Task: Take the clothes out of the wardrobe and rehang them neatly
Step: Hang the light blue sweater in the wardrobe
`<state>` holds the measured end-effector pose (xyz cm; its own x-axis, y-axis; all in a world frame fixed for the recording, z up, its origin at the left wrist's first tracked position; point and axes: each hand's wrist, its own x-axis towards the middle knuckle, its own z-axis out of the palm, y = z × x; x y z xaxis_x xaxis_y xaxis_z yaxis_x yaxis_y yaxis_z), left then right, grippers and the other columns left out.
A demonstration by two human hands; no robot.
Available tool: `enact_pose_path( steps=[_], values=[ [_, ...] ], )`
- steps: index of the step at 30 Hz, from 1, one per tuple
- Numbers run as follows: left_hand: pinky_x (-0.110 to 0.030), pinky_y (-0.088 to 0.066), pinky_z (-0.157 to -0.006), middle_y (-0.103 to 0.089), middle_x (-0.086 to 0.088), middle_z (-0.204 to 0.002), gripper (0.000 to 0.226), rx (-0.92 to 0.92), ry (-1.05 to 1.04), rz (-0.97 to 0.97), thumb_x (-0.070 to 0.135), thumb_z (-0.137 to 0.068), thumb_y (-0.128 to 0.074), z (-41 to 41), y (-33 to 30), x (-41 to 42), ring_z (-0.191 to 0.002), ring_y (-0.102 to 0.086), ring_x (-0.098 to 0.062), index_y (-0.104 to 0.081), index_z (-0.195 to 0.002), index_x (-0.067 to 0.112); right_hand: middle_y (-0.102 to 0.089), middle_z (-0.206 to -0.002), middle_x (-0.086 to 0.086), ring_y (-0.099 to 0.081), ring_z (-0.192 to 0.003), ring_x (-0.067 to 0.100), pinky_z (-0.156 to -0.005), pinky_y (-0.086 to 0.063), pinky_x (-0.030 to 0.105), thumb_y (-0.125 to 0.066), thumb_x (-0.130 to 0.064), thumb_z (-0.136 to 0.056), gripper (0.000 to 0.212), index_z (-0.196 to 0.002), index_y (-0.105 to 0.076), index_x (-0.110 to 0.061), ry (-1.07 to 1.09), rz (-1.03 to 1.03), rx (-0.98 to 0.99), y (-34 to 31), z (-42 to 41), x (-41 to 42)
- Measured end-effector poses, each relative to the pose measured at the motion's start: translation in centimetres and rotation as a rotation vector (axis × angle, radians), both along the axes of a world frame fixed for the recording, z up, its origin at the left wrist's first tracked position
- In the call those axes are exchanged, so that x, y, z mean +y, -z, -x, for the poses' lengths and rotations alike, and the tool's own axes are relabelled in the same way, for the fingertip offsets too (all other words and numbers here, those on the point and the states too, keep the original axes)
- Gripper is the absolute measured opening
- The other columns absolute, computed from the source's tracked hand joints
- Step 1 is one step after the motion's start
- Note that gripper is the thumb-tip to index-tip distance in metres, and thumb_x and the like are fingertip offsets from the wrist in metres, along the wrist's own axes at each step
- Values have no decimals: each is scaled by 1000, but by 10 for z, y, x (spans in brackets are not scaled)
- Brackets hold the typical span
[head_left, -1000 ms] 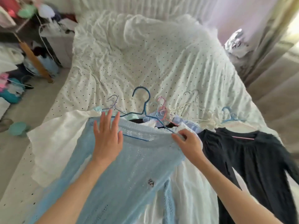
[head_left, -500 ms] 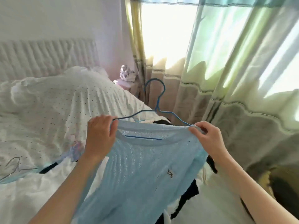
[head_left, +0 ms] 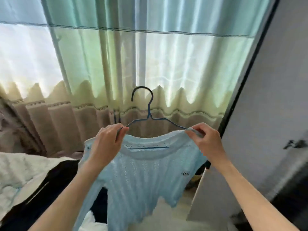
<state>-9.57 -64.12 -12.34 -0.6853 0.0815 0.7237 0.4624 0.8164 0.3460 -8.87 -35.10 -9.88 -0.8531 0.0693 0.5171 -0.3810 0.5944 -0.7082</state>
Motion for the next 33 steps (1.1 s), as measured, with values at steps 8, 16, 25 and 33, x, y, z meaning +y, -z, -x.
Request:
enact_pose_path(
  steps=[8,16,25,33],
  values=[
    [-27,-29,-50,-40,11,-53,32,24,381,-13,24,-94,-50,73,-24,133,-50,-40,-20,-45,-63,17,-51,-89,-17,-47,-91,6,-87,-28,26,-52,-41,-81,28,-98,-63,-22,441,-249,24,-7,-40,97],
    [-31,-28,-56,-37,15,-52,37,0,706,-1,17,-94,-53,82,-14,250,-51,-41,-20,-36,-61,22,-52,-84,-14,-50,-84,7,-80,-36,10,-56,-25,-88,17,-94,-67,-15,795,-199,44,8,-119,160],
    [-35,-28,-70,-53,1,-68,33,-233,838,71,32,-97,-40,46,38,353,-74,-49,-26,-49,-69,16,-43,-60,-4,-41,-57,10,-54,-29,23,-50,-39,-92,43,-60,-43,-12,964,-296,-542,30,-208,188],
    [-36,-34,-86,-53,-12,-112,32,-614,1002,347,30,-100,-33,7,65,416,-112,-49,-33,-54,-116,12,-42,-50,-6,-39,-50,7,-48,-27,23,-56,-41,-88,42,-54,-48,-19,1212,-69,-523,49,-251,177]
  ],
)
